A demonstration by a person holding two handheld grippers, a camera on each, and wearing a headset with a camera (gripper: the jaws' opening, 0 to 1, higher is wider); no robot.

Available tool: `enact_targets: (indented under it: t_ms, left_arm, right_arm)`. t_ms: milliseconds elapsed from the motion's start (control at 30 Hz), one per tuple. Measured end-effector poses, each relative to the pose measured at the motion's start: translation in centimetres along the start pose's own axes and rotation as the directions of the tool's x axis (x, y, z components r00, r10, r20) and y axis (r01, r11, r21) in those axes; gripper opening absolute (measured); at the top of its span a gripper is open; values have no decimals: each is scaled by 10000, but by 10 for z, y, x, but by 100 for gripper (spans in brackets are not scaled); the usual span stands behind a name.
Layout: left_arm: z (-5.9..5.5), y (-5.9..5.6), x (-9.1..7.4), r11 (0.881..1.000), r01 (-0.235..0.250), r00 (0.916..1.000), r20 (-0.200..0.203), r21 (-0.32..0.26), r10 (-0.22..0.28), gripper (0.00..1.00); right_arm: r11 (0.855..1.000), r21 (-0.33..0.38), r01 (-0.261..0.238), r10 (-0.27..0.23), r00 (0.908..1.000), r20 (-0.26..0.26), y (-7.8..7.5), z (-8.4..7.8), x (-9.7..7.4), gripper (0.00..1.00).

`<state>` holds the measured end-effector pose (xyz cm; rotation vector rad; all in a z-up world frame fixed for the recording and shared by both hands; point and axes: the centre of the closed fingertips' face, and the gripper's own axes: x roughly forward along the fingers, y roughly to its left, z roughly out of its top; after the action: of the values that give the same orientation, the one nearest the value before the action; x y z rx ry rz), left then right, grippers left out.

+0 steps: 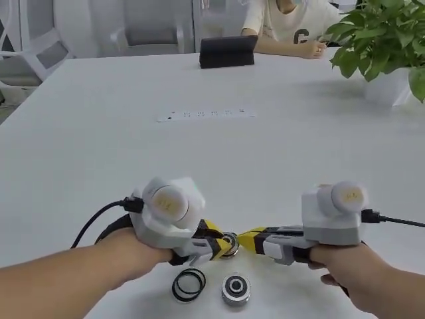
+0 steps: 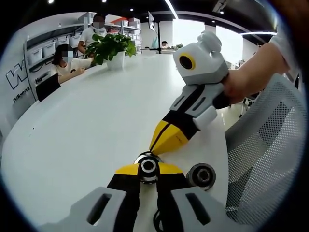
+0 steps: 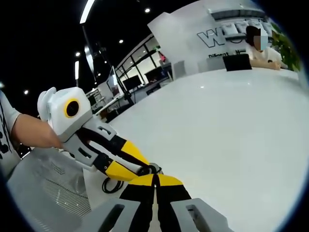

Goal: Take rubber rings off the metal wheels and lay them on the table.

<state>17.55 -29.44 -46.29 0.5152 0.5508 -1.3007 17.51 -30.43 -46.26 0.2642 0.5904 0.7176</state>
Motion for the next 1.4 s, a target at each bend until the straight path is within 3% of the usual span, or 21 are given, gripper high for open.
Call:
enact_targets:
  t_ms: [333, 400, 433, 467, 533, 900, 1400]
  left_arm:
    - [0, 0, 0, 10000, -19, 10000, -67, 25, 19, 7]
    - [0, -1, 0, 10000, -1, 10000, -62, 26, 1, 7]
    - [0, -1, 0, 10000, -10, 10000, -63, 47, 10, 7]
    - [1, -1, 0, 10000, -13, 10000, -44, 42, 13, 7]
    - [1, -1, 0, 10000, -8, 10000, -46, 18, 8, 7]
    - [1, -2, -1, 10000, -33, 10000, -5, 6, 33, 7]
    - [0, -3, -1, 10000, -17, 10000, -63, 35, 17, 8]
  right_arm:
    - [9989, -194, -428, 428, 9991, -31, 12, 1, 3, 0]
    - [9976, -92, -685, 686, 9976, 121, 18, 4, 5, 0]
    - [9946, -156, -1024, 1031, 9934, 511, 25, 12, 6, 0]
    - [9945, -12, -1049, 1049, 9936, 423, 27, 12, 5, 0]
    - [9955, -280, -909, 915, 9955, 227, 26, 12, 7, 0]
    - [9993, 63, -360, 360, 9993, 57, 10, 0, 0, 0]
    - [9991, 164, -402, 401, 9992, 33, 11, 0, -2, 0]
